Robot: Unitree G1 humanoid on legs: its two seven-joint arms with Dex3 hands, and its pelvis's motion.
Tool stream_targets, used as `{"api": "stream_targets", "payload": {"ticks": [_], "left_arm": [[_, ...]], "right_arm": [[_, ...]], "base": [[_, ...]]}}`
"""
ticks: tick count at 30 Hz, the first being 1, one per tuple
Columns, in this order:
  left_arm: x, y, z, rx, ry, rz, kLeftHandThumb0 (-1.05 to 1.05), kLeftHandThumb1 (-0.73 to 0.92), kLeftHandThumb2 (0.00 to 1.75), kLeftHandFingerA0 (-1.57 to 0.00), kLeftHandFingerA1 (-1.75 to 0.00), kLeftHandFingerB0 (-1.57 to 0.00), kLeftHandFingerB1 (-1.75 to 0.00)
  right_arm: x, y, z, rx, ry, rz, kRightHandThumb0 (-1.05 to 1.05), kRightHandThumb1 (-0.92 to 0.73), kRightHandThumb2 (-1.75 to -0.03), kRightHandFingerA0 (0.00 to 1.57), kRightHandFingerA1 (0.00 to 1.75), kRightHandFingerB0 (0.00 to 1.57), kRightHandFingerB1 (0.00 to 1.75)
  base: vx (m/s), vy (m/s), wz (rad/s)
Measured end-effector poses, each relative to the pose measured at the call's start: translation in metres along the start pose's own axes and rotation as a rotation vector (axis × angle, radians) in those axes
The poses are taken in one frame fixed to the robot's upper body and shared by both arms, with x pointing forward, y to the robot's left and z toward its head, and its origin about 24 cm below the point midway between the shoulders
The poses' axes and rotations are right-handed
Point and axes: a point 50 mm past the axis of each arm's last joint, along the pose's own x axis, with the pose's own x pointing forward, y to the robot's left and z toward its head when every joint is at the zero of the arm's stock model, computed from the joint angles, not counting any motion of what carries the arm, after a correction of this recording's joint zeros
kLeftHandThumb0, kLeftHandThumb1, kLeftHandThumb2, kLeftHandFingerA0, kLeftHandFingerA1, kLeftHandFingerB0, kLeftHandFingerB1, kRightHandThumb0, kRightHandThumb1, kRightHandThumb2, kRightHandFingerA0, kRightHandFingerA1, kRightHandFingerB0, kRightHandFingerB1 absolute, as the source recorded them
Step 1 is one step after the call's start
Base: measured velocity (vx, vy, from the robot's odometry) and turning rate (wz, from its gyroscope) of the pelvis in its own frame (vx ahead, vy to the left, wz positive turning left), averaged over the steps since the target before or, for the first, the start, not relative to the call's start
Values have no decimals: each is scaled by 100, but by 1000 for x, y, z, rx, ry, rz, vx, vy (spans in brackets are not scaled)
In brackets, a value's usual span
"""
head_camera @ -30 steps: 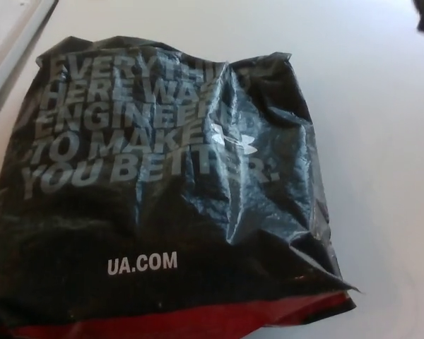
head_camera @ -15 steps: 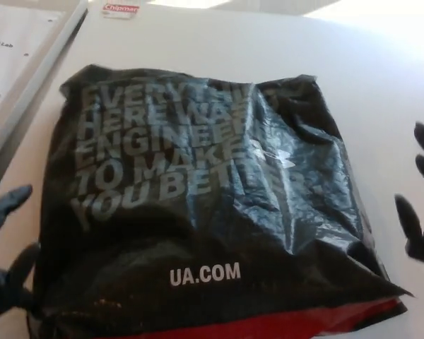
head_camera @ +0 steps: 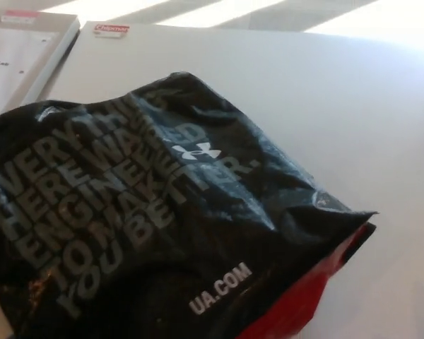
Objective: A plastic bag is kept infront of the robot in the middle of the desk and the robot uses both its hands to grab it from the top and lifts it up and then releases it.
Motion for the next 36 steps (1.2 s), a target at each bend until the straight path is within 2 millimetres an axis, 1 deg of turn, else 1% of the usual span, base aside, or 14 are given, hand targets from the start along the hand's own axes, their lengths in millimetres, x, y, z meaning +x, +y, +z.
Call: {"api": "stream_targets", "payload": {"ticks": [3, 4, 5, 13, 14, 18, 19, 21, 23, 27, 28, 31, 32, 36], "left_arm": [[-18, -1, -8, -13, 27, 13, -33, 61, 115, 0, -49, 0, -49], [-22, -1, -10, -16, 34, 16, -33, 60, 114, 0, -49, 0, -49], [-26, -2, -12, -19, 43, 17, -74, 72, 103, -6, -42, -4, -36], [-60, -3, -22, -42, 81, 40, -70, 69, 103, -5, -43, -5, -41], [-62, -4, -23, -44, 81, 42, -64, 92, 68, -13, -29, -16, -25], [-76, -4, -24, -51, 83, 57, -33, 61, 115, 0, -50, 0, -48], [-80, -4, -25, -52, 84, 61, -60, 88, 68, -19, -30, -17, -26], [-86, -4, -26, -55, 89, 71, -32, 63, 115, 0, -50, 0, -48], [-94, -4, -28, -62, 99, 87, -61, 88, 67, -18, -29, -20, -28], [-109, -1, -33, -70, 118, 122, -55, 86, 66, -19, -33, -18, -28], [-112, 0, -34, -74, 121, 137, -31, 64, 116, 0, -49, 0, -48], [-121, 8, -36, -83, 129, 191, -31, 66, 117, -1, -50, 0, -49], [-125, 12, -36, -84, 133, 213, -54, 92, 69, -13, -34, -11, -22], [-133, 26, -37, -86, 148, 291, -61, 64, 100, -6, -47, 0, -37]], "right_arm": [[-22, -3, -10, -9, 40, -10, -69, -88, -67, 0, 11, 0, 6], [-28, -4, -11, -12, 46, -15, -80, -74, -104, 0, 15, 0, 9], [-32, -6, -13, -15, 51, -20, -68, -90, -67, 0, 12, 0, 5], [-73, -19, -20, -60, 87, -61, -68, -90, -69, 0, 11, 0, 6], [-76, -21, -20, -67, 88, -66, -76, -69, -98, 0, 15, 0, 9], [-89, -33, -20, -108, 93, -98, -70, -63, -93, 0, 17, 0, 11], [-94, -36, -21, -121, 95, -108, -69, -61, -92, 0, 16, 0, 12], [-99, -41, -21, -139, 99, -121, -71, -67, -97, 0, 18, 0, 14], [-106, -48, -21, -164, 101, -140, -55, -75, -86, 0, 16, 0, 11], [-122, -64, -25, -224, 125, -184, -75, -76, -104, 0, 15, 0, 13], [-126, -68, -27, -243, 138, -195, -70, -71, -100, 0, 19, 0, 18], [-138, -79, -33, -297, 182, -221, -69, -70, -98, 0, 17, 0, 17], [-143, -83, -36, -315, 206, -226, -68, -70, -99, 0, 19, 0, 18], [-155, -92, -52, -370, 300, -226, -71, -67, -94, 0, 10, 0, 10]], "base": [[-5, 332, -6], [3, 172, -14], [28, 163, -11], [12, 0, 3], [-32, -110, 0], [-59, -115, 4], [-57, -83, 6], [0, 0, 0], [0, 0, 0], [0, 0, 0], [0, 0, 0], [0, 0, 0], [0, 0, 0], [0, 0, 0]]}}
